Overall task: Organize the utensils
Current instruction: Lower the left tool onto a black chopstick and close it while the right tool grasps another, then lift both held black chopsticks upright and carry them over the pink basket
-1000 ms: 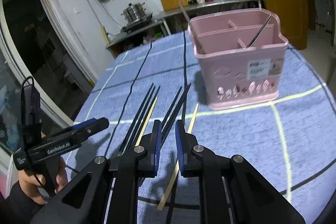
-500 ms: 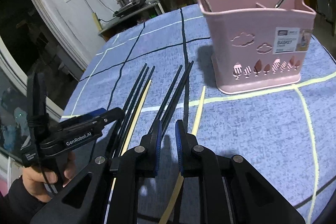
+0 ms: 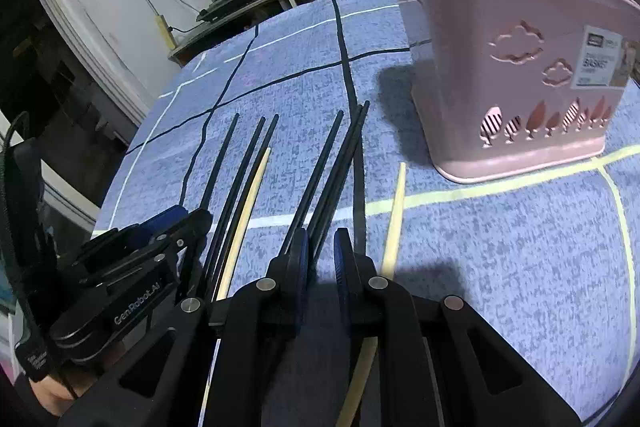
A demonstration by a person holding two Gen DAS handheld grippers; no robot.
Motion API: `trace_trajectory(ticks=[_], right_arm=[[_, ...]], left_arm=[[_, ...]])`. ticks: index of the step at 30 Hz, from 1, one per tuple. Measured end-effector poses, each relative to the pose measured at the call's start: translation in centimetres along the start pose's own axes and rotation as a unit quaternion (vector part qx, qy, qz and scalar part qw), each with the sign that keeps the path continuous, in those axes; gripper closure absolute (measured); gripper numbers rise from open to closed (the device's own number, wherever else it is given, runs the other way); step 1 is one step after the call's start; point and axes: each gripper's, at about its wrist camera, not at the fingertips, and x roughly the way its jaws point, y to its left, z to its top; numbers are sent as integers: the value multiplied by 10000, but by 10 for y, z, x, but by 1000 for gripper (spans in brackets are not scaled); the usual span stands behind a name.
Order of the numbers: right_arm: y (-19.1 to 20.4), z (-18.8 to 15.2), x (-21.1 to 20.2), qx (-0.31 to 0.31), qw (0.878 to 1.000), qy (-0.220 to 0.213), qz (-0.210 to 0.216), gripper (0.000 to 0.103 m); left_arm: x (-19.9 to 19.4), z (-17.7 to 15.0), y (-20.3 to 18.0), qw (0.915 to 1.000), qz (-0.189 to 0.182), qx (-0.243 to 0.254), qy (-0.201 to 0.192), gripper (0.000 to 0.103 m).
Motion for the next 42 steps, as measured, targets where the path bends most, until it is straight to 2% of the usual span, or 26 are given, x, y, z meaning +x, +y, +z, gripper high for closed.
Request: trace_trajectory(ticks=[6, 14, 18, 27, 34, 38, 42], right_arm=[[-5, -2, -1, 104, 9999, 38, -40, 93], [-7, 2, -2, 206, 9995, 219, -60, 93], [-7, 10, 3, 253, 9993, 247, -108, 93], [0, 18, 10, 174, 9987, 127, -461, 93], [4, 21, 14, 62, 9982, 77, -587, 94], [5, 25, 15, 6, 9985, 147, -520, 95], [5, 24, 7, -3, 9993, 129, -351, 96]], left_arm=[[-6, -7, 13, 9997, -128, -182, 39, 88], [-20, -21, 32, 9973, -488, -495, 242, 88], [-16, -12, 35, 9947, -669, -680, 376, 82], [3, 9, 32, 9950, -476, -806, 355, 81], [8, 16, 20, 9986, -127, -420, 298, 82], [9, 17, 21, 9990, 8, -335, 288, 93], [7, 19, 27, 9981, -199, -424, 411, 96]])
